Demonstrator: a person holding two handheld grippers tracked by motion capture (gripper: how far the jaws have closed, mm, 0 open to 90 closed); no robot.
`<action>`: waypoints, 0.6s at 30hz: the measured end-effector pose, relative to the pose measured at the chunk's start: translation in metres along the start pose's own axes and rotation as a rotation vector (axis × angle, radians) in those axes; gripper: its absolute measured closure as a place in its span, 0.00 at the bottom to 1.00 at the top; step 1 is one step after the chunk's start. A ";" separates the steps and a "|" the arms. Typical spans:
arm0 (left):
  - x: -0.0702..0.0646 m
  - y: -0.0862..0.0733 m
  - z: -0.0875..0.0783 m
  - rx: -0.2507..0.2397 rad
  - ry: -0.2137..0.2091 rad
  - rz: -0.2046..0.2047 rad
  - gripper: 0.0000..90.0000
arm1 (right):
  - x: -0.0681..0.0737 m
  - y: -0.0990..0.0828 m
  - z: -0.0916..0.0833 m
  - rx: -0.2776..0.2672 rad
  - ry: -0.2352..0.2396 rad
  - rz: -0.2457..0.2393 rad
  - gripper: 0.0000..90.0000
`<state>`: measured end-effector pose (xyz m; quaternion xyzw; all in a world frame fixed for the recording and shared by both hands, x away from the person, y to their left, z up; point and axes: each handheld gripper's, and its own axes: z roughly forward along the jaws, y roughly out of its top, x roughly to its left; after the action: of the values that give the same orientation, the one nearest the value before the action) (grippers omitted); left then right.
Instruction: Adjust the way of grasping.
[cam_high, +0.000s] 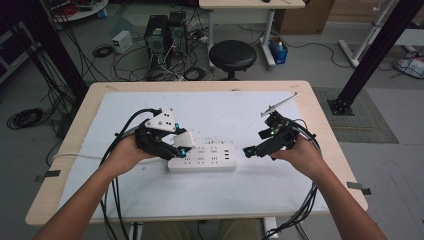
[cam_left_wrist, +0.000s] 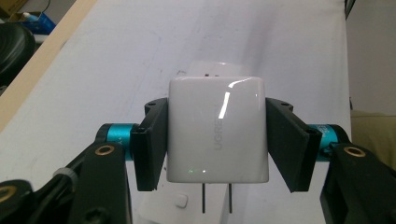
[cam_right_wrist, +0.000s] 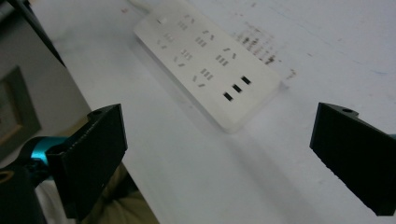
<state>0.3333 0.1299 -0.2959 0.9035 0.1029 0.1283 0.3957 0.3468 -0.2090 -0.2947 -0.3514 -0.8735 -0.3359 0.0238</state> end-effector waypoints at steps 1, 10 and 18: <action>-0.001 0.001 0.001 -0.007 -0.002 0.005 0.47 | 0.000 0.001 0.000 -0.012 0.020 0.014 0.04; -0.009 0.013 0.012 -0.030 -0.033 0.047 0.47 | 0.005 0.008 0.002 -0.112 0.209 0.172 0.05; -0.015 0.021 0.022 -0.048 -0.058 0.075 0.47 | 0.010 0.011 0.011 -0.111 0.251 0.222 0.05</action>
<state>0.3278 0.0959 -0.2970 0.9005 0.0542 0.1193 0.4148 0.3488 -0.1907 -0.2937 -0.4016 -0.7997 -0.4202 0.1502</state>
